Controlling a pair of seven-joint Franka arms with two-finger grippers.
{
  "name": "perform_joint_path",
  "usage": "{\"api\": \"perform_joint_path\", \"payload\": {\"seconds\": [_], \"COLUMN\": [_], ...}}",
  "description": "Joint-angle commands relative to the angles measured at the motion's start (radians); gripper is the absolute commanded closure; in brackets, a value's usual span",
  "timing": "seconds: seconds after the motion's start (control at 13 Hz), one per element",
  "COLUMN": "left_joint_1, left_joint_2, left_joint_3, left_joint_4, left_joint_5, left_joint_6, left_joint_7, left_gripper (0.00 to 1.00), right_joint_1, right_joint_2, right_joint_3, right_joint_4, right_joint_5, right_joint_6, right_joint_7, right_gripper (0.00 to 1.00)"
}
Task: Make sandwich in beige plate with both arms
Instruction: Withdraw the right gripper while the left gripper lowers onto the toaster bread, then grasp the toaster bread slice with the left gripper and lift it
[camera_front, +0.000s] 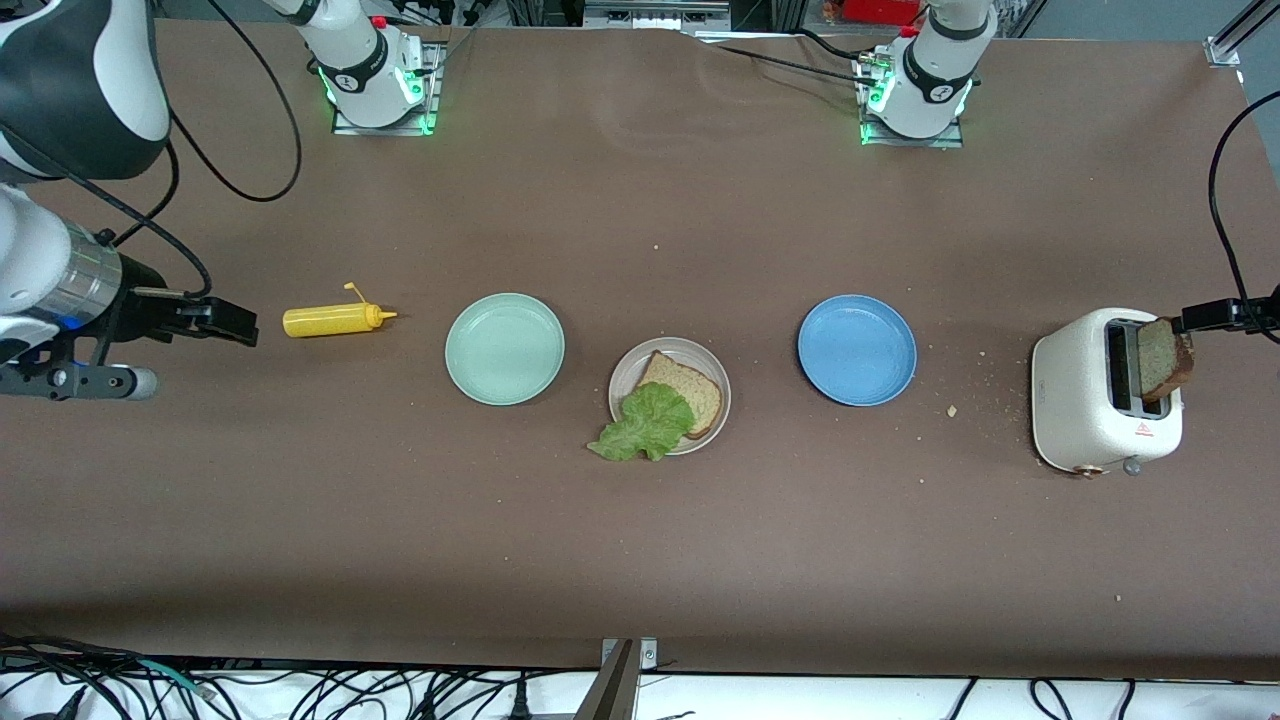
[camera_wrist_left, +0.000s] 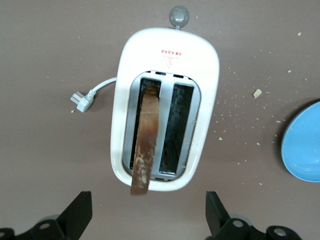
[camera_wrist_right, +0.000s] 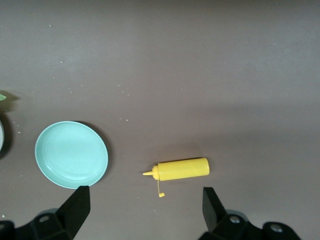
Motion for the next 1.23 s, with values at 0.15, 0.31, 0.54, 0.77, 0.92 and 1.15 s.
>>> {"api": "perform_joint_path", "payload": {"seconds": [0.15, 0.31, 0.54, 0.77, 0.92, 1.15], "left_joint_1": [0.041, 0.039, 0.039, 0.035, 0.032, 0.027], "left_joint_2": [-0.007, -0.007, 0.002, 0.008, 0.005, -0.014], "left_joint_3": [-0.013, -0.013, -0.015, -0.017, -0.018, -0.024], "left_joint_4": [-0.12, -0.127, -0.128, -0.127, -0.119, -0.094], "left_joint_5": [0.032, 0.032, 0.032, 0.032, 0.032, 0.033], "left_joint_6": [0.145, 0.151, 0.148, 0.145, 0.136, 0.12], "left_joint_7": [0.031, 0.029, 0.029, 0.029, 0.029, 0.029], "left_gripper": [0.0, 0.07, 0.52, 0.96, 1.0, 1.0], "right_joint_1": [-0.161, -0.17, -0.169, -0.163, -0.163, -0.163], "right_joint_2": [-0.143, -0.146, -0.142, -0.14, -0.14, -0.14], "right_joint_3": [0.154, 0.154, 0.154, 0.153, 0.153, 0.153], "right_joint_4": [-0.249, -0.254, -0.23, -0.231, -0.23, -0.23], "right_joint_5": [-0.062, -0.062, -0.052, -0.052, -0.05, -0.055], "right_joint_6": [0.15, 0.147, 0.126, 0.121, 0.121, 0.118], "right_joint_7": [0.039, 0.039, 0.034, 0.066, 0.082, 0.08], "right_gripper": [0.01, 0.0, 0.0, 0.01, 0.01, 0.0]}}
